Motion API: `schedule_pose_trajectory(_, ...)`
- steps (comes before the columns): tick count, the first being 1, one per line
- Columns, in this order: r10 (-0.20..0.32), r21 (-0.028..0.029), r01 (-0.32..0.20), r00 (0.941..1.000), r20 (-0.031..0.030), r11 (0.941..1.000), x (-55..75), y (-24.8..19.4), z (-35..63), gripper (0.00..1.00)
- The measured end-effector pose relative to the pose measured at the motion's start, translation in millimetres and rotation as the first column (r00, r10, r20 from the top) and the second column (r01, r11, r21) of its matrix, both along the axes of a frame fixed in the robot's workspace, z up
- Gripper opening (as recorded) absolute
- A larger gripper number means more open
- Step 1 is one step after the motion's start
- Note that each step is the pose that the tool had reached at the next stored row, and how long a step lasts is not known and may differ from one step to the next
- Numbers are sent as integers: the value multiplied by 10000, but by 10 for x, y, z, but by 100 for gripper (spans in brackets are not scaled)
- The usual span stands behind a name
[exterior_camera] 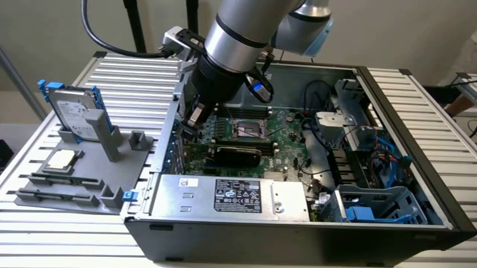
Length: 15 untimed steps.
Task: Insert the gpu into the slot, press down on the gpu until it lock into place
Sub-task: 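Press down on the gpu until it lock into place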
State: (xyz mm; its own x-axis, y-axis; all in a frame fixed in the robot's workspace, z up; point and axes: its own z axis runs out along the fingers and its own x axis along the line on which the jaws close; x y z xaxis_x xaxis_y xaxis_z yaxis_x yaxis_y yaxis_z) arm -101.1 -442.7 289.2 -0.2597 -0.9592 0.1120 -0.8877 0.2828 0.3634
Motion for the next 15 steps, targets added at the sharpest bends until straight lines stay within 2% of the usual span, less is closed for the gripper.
schedule_pose_trajectory(9, -1, -4, 1, 10000, 6, 10000, 22, 5, 9, 11)
schedule_pose_trajectory(15, 0, -1, 0, 10000, 59, 10000, 4, 30, 7, 11)
